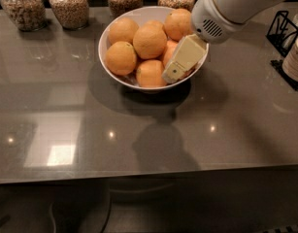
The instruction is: Pick orange from white bowl
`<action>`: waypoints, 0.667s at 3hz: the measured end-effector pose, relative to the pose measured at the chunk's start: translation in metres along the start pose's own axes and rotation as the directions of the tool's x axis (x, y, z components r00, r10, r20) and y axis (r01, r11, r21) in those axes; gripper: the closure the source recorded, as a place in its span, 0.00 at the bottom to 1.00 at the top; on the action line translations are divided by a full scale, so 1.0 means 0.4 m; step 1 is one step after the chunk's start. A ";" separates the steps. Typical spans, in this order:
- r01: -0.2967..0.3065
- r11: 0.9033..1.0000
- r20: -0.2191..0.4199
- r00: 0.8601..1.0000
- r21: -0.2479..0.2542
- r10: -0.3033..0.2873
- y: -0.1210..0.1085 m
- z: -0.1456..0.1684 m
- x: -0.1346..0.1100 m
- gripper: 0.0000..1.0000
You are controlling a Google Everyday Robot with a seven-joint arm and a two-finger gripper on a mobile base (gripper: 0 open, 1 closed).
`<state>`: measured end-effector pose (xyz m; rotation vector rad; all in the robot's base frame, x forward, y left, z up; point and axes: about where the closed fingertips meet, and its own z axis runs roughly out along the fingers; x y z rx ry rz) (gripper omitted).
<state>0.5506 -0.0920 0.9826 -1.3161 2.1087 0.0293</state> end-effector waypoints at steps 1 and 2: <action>-0.049 0.998 0.001 0.999 0.031 0.049 -0.013 0.019 0.012 0.00; -0.110 0.992 -0.012 0.994 0.067 0.111 -0.029 0.050 0.037 0.02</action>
Offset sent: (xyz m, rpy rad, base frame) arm 0.0266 -0.0221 -0.0389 0.0354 -0.0006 -0.2211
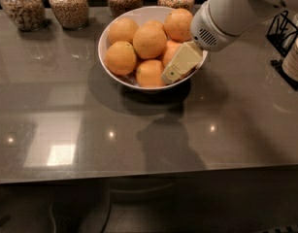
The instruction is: Pick orange from white bowl
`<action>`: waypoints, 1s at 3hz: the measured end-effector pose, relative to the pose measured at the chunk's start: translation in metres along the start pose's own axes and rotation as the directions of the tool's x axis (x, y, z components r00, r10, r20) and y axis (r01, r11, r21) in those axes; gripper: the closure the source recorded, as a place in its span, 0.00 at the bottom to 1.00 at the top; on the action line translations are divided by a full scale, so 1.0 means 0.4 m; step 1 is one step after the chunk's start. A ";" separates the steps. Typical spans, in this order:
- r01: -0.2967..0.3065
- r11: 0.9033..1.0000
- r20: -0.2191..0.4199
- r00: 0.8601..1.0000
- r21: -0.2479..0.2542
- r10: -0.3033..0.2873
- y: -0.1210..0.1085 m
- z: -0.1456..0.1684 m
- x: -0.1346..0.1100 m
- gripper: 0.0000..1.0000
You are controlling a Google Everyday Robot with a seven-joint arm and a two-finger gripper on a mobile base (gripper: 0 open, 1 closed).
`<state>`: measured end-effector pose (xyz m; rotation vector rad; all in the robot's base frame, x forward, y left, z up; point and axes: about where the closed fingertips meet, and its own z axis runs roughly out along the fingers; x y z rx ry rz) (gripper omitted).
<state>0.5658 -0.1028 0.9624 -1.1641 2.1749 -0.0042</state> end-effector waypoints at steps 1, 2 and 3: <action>-0.044 0.999 -0.011 0.999 0.017 0.044 -0.011 0.034 0.020 0.20; -0.070 0.997 -0.013 0.997 0.021 0.070 -0.018 0.065 0.028 0.36; -0.080 0.997 -0.005 0.997 0.023 0.080 -0.024 0.089 0.026 0.35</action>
Offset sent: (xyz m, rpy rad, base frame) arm 0.0259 -0.0080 -0.0398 0.0368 0.0264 -0.1017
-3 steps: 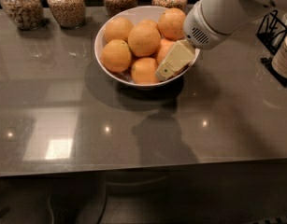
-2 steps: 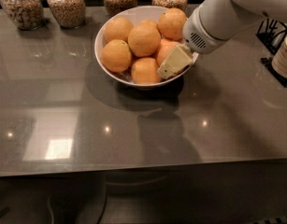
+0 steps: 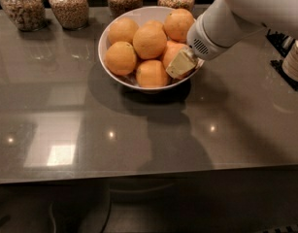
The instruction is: Pick orange from white bowl
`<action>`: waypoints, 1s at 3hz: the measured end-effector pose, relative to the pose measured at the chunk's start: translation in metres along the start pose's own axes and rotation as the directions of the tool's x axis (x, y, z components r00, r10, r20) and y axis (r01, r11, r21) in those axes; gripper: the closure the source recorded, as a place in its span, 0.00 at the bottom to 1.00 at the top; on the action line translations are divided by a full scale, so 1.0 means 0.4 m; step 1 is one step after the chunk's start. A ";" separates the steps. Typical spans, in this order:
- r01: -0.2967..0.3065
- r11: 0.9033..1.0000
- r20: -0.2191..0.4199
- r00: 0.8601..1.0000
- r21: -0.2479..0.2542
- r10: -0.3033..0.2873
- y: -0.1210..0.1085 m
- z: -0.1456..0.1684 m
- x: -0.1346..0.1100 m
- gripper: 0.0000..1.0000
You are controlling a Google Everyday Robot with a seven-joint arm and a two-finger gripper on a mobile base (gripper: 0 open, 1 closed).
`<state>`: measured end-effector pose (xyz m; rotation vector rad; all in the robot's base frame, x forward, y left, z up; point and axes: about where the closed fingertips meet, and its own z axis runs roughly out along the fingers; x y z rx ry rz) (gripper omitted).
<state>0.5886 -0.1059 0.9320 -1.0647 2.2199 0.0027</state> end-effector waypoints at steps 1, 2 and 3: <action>-0.002 1.000 0.006 1.000 -0.004 0.002 -0.002 0.027 -0.004 0.29; 0.000 1.000 0.006 1.000 -0.013 0.001 0.001 0.057 0.003 0.30; 0.004 1.000 0.003 1.000 -0.019 -0.004 0.004 0.078 0.011 0.32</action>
Offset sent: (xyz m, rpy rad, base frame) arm 0.0192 0.0066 -0.0327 0.0160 0.0151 0.0125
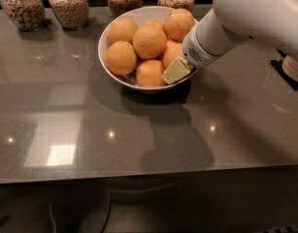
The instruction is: Pick orange from white bowl
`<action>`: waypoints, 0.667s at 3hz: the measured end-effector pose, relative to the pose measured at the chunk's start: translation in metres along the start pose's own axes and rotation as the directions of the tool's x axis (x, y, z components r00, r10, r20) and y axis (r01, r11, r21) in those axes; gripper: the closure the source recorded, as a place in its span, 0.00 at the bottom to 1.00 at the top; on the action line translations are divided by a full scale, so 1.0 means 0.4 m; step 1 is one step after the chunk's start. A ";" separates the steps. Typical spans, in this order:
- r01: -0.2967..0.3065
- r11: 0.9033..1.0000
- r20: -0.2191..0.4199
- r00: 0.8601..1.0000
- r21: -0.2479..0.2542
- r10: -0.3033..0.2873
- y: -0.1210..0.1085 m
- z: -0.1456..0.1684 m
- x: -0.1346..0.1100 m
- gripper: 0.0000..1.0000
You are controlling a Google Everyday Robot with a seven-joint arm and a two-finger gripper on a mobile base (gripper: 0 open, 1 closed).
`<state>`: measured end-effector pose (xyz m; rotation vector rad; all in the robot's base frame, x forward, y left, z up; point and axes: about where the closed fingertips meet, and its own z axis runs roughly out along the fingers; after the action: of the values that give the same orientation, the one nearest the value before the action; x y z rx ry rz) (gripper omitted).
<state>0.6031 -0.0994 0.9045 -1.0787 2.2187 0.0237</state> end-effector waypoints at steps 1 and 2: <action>0.006 1.000 0.000 1.000 0.001 -0.006 0.000 0.015 0.009 0.51; 0.018 1.000 0.003 1.000 0.012 -0.018 -0.004 0.017 0.006 0.74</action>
Offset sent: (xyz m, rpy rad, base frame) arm 0.0090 -0.0033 -0.0097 -0.0253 -0.0344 0.0105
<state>0.6071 -0.1002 0.8983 -1.0915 2.2034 0.0050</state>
